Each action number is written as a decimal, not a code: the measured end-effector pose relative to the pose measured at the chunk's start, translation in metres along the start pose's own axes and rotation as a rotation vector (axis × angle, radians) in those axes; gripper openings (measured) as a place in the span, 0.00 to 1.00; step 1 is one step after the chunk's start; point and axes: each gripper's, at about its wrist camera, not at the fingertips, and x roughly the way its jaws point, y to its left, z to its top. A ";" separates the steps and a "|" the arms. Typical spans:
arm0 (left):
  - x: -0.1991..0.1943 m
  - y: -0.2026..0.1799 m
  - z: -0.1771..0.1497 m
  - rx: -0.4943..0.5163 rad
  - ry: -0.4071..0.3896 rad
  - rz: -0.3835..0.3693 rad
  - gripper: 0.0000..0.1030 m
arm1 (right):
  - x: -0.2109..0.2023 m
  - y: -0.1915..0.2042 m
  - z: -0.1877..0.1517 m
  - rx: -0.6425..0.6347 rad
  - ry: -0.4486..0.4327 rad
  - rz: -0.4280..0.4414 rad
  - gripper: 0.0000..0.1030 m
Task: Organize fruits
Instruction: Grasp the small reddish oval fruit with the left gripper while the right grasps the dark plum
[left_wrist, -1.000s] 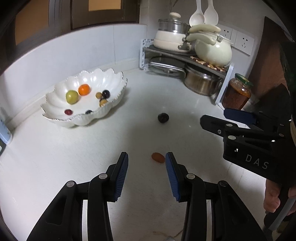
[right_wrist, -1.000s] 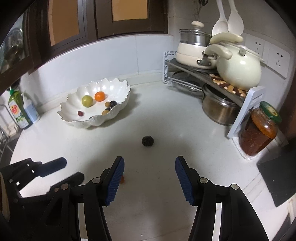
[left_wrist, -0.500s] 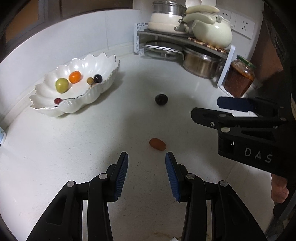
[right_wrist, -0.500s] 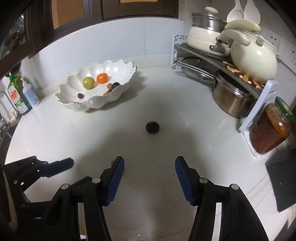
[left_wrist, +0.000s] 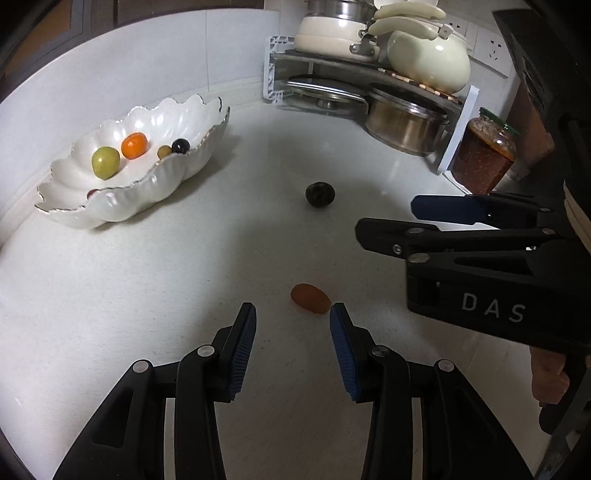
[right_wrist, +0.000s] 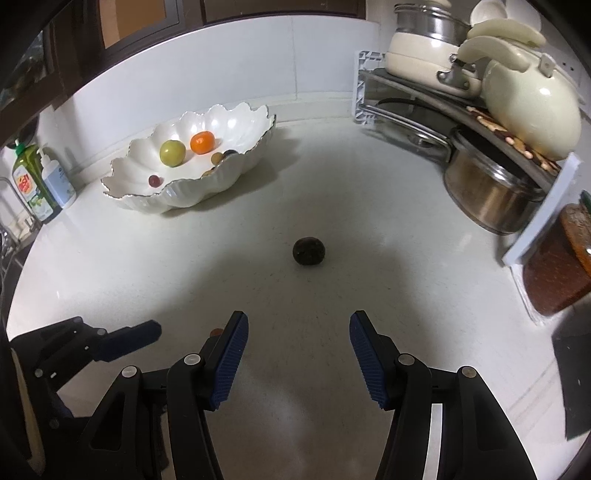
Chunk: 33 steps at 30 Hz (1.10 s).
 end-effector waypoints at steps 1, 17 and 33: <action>0.002 -0.001 -0.001 -0.006 -0.003 0.002 0.40 | 0.003 0.000 0.000 -0.004 -0.001 0.004 0.57; 0.028 -0.014 0.000 -0.073 -0.027 0.029 0.34 | 0.046 -0.013 0.008 -0.048 -0.024 0.070 0.56; 0.034 -0.005 0.002 -0.129 -0.039 0.020 0.26 | 0.070 -0.010 0.028 -0.078 -0.048 0.066 0.53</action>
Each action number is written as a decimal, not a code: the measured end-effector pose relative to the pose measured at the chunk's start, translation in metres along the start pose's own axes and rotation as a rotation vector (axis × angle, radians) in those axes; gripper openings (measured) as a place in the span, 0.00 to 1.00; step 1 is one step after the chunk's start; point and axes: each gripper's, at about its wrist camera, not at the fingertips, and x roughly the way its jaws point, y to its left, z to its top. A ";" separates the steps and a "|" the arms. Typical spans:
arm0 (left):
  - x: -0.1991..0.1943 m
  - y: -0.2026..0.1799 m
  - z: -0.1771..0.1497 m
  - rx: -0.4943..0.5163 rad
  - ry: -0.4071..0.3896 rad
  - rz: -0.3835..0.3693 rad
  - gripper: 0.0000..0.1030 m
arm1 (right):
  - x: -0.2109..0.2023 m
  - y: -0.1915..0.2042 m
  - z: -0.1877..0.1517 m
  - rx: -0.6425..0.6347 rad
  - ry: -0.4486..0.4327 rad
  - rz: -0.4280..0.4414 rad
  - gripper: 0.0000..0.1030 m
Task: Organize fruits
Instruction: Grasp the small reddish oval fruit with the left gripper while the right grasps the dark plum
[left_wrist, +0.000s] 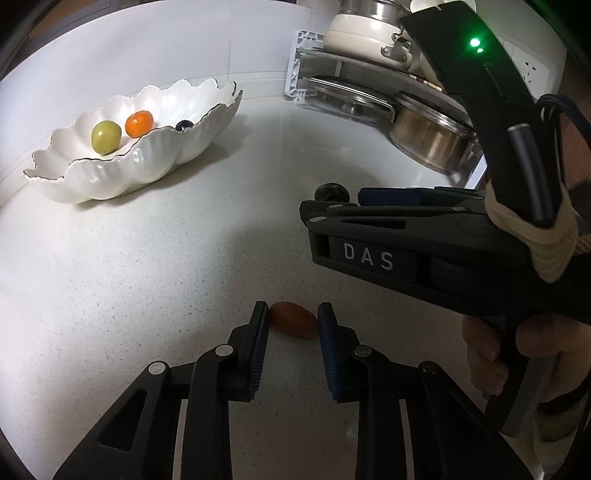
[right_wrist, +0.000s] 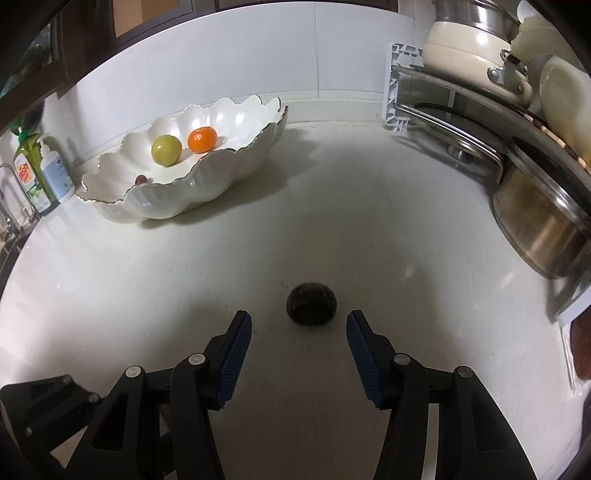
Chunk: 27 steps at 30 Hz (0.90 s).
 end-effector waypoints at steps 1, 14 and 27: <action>0.000 0.000 0.000 -0.005 0.000 -0.003 0.26 | 0.001 0.000 0.001 -0.003 0.001 -0.004 0.53; -0.010 0.012 0.003 -0.048 -0.021 0.003 0.25 | 0.014 0.000 0.006 -0.009 0.011 -0.066 0.30; -0.025 0.027 0.015 -0.056 -0.063 0.031 0.25 | 0.007 0.002 0.008 0.040 0.004 -0.069 0.30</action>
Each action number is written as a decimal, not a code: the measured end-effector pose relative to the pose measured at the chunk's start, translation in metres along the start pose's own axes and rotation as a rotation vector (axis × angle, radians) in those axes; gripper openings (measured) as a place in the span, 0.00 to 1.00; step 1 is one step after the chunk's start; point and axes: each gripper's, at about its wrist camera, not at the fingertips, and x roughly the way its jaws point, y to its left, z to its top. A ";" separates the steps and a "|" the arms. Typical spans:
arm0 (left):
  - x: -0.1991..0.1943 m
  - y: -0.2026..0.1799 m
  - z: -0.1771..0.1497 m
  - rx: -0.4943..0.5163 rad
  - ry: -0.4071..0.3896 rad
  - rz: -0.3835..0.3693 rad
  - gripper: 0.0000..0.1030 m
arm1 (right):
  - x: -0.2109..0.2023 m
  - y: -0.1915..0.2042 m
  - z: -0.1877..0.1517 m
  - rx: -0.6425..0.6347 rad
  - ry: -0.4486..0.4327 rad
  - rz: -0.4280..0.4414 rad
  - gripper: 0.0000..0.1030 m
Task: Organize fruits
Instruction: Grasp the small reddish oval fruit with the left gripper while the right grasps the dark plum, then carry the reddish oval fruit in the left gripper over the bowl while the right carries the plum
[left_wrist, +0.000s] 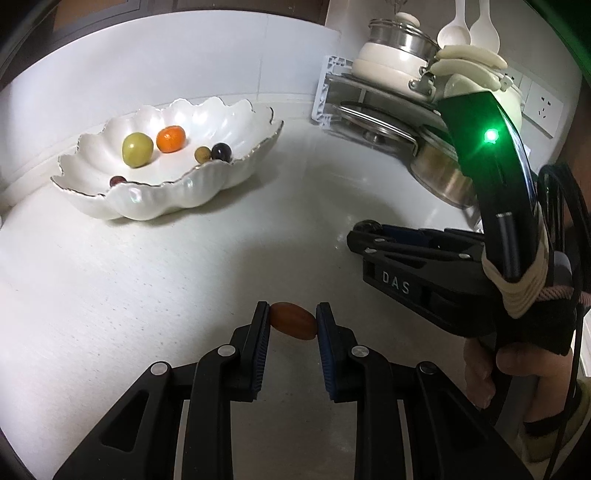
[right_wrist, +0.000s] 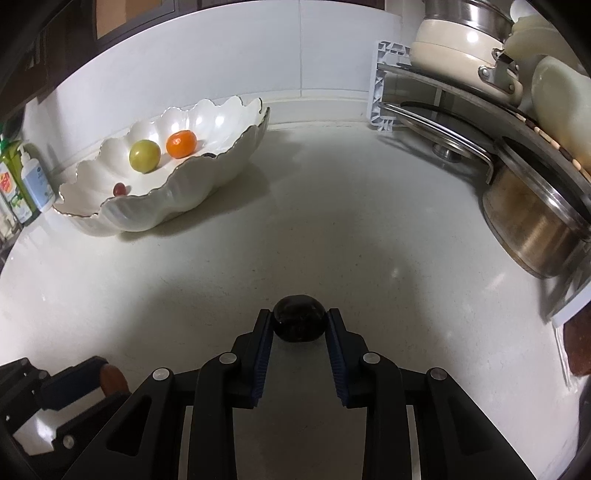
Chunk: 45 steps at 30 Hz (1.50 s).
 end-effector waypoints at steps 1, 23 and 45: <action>-0.001 0.001 0.001 0.000 -0.002 0.000 0.25 | -0.001 0.000 0.000 0.001 0.001 0.001 0.30; -0.057 0.020 0.022 0.030 -0.112 -0.026 0.25 | -0.067 0.023 0.007 0.080 -0.067 -0.040 0.30; -0.116 0.064 0.060 0.030 -0.220 -0.052 0.25 | -0.127 0.074 0.035 0.137 -0.190 -0.024 0.30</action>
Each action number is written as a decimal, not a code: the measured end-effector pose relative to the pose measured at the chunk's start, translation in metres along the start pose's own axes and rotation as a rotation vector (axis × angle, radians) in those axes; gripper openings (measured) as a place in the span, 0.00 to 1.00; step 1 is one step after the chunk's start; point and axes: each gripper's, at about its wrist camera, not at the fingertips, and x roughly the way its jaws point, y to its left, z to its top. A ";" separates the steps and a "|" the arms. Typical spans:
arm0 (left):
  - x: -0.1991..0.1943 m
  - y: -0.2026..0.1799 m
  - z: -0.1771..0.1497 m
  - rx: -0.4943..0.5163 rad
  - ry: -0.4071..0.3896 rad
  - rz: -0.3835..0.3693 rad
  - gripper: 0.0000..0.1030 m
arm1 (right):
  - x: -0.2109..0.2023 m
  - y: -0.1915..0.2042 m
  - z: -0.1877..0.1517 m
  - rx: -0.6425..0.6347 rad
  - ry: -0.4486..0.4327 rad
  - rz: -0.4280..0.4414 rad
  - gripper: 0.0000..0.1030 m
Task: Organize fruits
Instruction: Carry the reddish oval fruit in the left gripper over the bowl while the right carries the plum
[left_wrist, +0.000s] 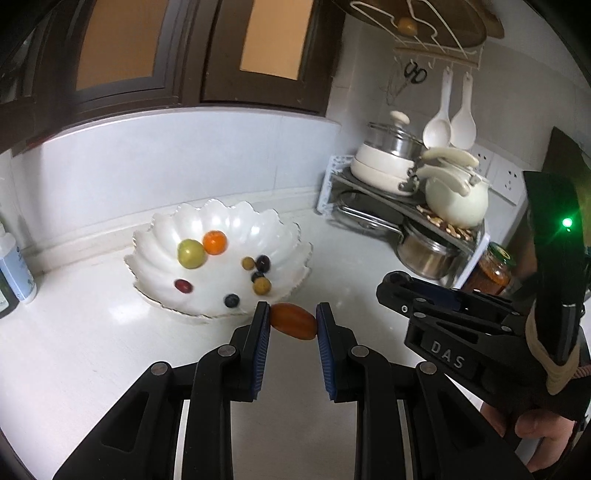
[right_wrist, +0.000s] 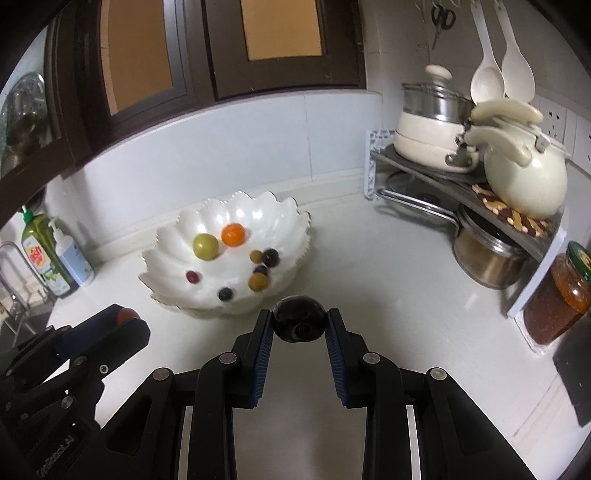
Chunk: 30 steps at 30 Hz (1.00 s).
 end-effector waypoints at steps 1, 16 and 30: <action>-0.001 0.003 0.002 -0.001 -0.004 0.003 0.25 | -0.001 0.004 0.002 -0.001 -0.006 0.005 0.30; 0.005 0.059 0.036 0.008 -0.020 0.064 0.25 | 0.022 0.053 0.034 -0.025 -0.024 0.057 0.30; 0.041 0.100 0.071 -0.002 0.028 0.094 0.25 | 0.068 0.079 0.069 -0.036 0.000 0.053 0.30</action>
